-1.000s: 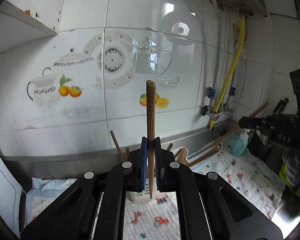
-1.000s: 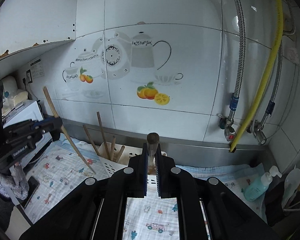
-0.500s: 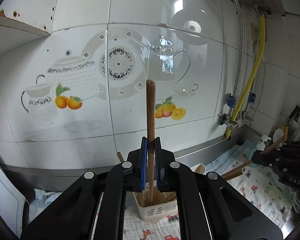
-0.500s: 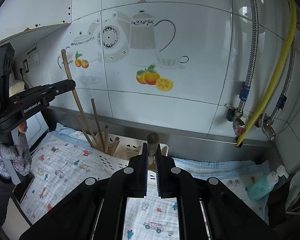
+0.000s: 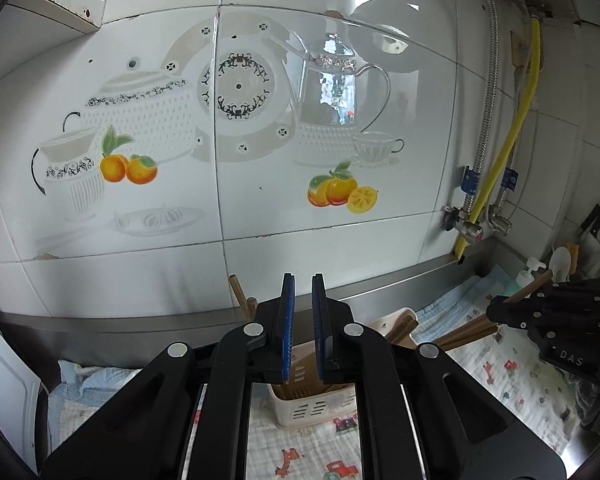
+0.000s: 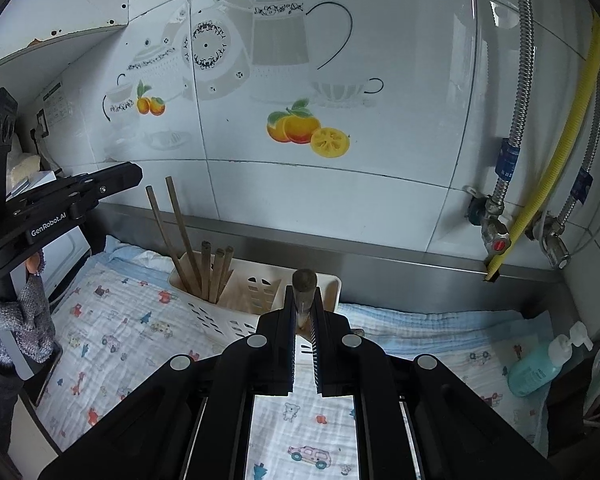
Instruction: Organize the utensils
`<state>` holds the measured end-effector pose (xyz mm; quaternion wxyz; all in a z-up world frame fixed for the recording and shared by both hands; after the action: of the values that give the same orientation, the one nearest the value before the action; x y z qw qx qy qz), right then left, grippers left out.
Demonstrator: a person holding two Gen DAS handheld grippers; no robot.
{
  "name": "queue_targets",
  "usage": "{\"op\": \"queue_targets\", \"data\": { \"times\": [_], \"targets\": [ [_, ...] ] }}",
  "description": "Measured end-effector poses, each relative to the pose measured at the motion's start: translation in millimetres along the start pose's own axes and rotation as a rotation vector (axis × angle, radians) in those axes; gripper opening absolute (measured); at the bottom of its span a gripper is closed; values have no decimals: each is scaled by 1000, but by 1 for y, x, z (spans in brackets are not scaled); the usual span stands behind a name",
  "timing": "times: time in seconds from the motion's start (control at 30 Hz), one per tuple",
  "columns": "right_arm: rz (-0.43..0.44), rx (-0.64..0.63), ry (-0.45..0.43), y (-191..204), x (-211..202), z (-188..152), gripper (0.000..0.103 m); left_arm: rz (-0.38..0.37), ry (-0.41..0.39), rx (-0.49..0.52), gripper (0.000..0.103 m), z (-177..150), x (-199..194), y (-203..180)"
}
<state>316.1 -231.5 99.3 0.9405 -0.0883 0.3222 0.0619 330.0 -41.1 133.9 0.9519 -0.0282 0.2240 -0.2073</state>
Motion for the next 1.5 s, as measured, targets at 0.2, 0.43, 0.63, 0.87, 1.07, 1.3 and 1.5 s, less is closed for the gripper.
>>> {"op": "queue_targets", "data": {
  "times": [0.2, 0.43, 0.63, 0.87, 1.07, 1.3, 1.5],
  "targets": [
    [0, 10, 1, -1, 3, 0, 8, -8, 0, 5, 16, -1, -4, 0],
    [-4, 12, -8, -1, -1, 0, 17, 1, -5, 17, 34, -5, -10, -2],
    [-5, 12, -23, 1, -9, -3, 31, 17, -7, 24, 51, -10, -15, -4],
    [-12, 10, -41, 5, -20, -8, 45, 36, -12, 26, 66, -15, -25, -5],
    [-31, 11, -61, 9, -34, -15, 55, 49, -24, 21, 74, -20, -39, -5],
    [-65, 10, -90, 15, -52, -30, 71, 77, -48, 26, 89, -32, -61, -8],
    [-91, 16, -119, 22, -65, -50, 87, 74, -58, -6, 92, -47, -78, -5]
  ]
}}
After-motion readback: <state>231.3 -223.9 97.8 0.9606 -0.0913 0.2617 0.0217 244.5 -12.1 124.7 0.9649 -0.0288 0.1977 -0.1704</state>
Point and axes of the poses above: each gripper's, at about its wrist camera, not at the fingertips, and x roughly the way its jaws point, y to its left, z to its top, the point moved 1 cm from there along x, roughly the way its jaws point, and after that the axes turned 13 degrees about -z, right-handed, at the moved point
